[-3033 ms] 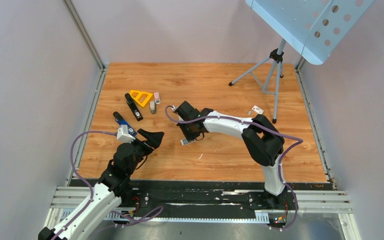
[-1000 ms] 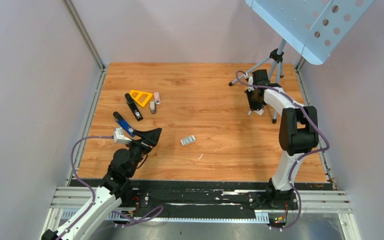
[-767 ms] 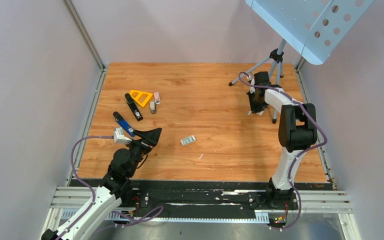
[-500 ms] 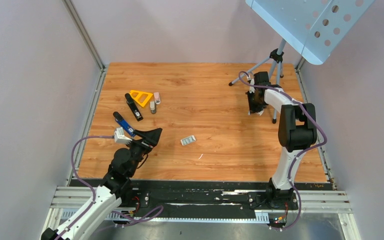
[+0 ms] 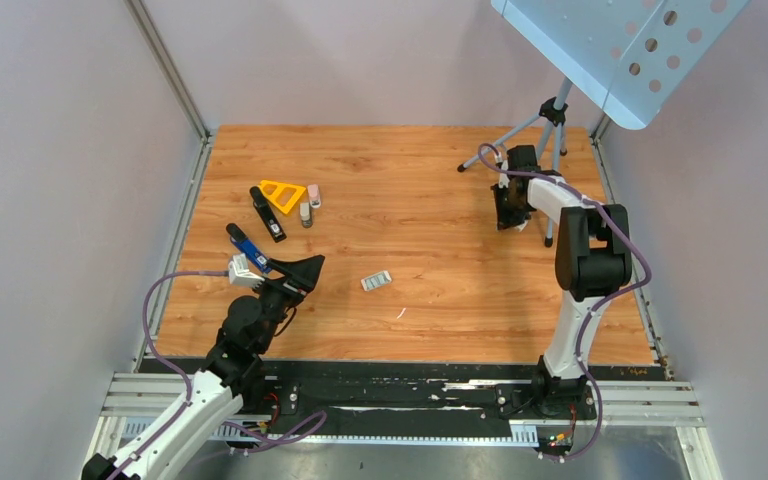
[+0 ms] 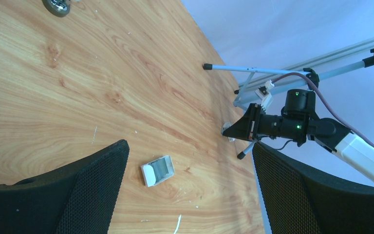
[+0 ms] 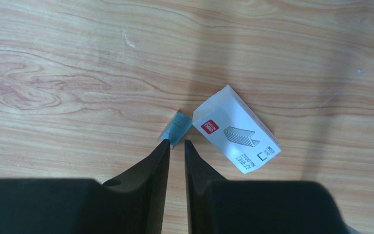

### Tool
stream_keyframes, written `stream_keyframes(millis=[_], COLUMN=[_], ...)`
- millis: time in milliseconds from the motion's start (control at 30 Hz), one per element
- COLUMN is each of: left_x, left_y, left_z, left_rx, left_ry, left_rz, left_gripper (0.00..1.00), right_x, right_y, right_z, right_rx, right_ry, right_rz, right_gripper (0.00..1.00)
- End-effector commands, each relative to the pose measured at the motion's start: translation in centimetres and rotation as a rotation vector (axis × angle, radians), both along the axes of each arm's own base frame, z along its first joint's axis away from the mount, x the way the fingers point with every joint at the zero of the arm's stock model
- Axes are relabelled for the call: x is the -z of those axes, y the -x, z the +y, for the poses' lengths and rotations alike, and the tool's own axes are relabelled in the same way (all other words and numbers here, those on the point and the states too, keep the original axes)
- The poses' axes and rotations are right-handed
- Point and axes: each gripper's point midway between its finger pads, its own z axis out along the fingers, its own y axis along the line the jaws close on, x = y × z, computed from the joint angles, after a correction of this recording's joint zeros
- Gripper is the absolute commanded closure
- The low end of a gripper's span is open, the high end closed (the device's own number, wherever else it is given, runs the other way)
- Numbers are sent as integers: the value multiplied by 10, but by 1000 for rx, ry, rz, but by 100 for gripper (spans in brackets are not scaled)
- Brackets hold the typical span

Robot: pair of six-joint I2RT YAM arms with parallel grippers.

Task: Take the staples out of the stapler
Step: Pick up the staple from the center of the board.

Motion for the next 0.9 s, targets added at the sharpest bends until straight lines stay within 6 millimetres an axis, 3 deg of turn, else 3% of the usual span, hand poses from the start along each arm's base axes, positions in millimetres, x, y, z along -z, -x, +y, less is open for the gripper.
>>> stream_keyframes(millis=[0, 400, 700, 867], left_x=[-1, -1, 0, -6], left_y=[-2, -1, 0, -2], left_z=[2, 1, -1, -2], left_rx=[-12, -8, 7, 10], left_ry=[9, 7, 5, 11], left_rz=[-9, -9, -7, -29], left_gripper=[0, 0, 0, 0], right_x=[7, 16, 18, 15], right_y=[-2, 3, 8, 12], right_z=[-3, -8, -11, -15], right_rx=[30, 31, 23, -10], right_ry=[-18, 2, 20, 44], right_rz=[30, 54, 63, 52], right_gripper=[79, 85, 98, 100])
